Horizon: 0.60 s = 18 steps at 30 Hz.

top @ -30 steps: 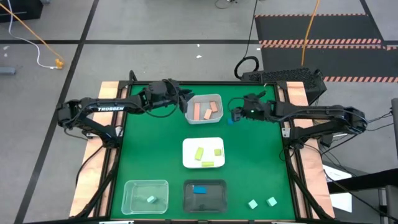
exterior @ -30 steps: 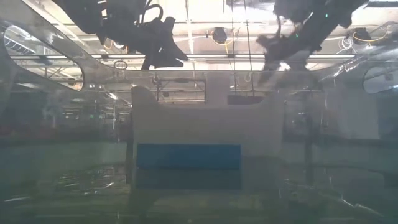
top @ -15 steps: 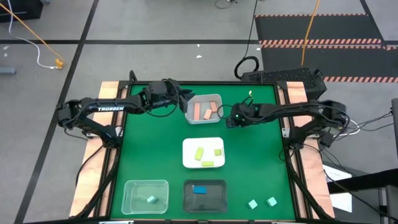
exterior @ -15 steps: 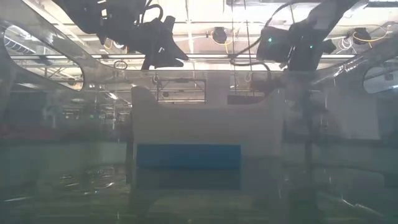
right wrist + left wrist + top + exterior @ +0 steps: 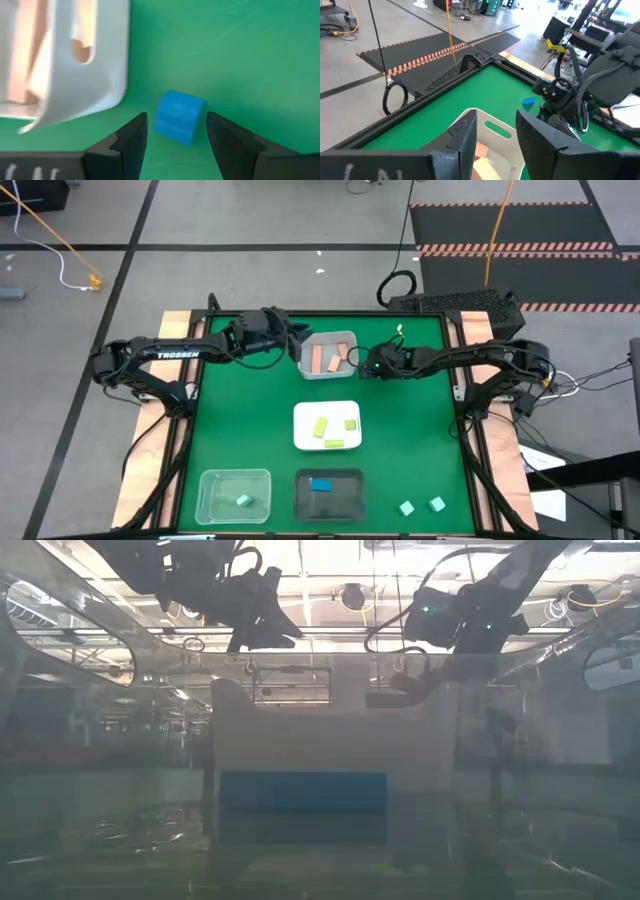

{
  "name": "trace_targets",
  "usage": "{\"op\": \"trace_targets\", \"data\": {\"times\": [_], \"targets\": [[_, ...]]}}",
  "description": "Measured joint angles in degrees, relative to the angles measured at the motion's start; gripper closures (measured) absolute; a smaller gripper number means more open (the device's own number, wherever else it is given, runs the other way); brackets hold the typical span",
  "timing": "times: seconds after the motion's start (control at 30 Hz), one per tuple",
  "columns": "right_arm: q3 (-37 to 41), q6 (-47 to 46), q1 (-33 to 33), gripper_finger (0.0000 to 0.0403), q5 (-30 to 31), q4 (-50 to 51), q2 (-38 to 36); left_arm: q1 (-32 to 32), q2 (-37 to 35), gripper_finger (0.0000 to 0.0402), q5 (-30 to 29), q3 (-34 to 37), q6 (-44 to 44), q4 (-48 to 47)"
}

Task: Sort & place blocks by color
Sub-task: Put the left blue block into the black bin

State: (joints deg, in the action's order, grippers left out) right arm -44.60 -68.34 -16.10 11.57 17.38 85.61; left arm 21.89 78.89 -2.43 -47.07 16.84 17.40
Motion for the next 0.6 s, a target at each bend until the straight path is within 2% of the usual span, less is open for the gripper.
{"op": "trace_targets", "data": {"times": [0.6], "targets": [[-0.21, 0.14, -0.33, 0.0219, 1.00, -4.20, 7.46, 0.17, 0.00, 0.0266, -0.01, 0.00, -3.16, -1.41]]}}
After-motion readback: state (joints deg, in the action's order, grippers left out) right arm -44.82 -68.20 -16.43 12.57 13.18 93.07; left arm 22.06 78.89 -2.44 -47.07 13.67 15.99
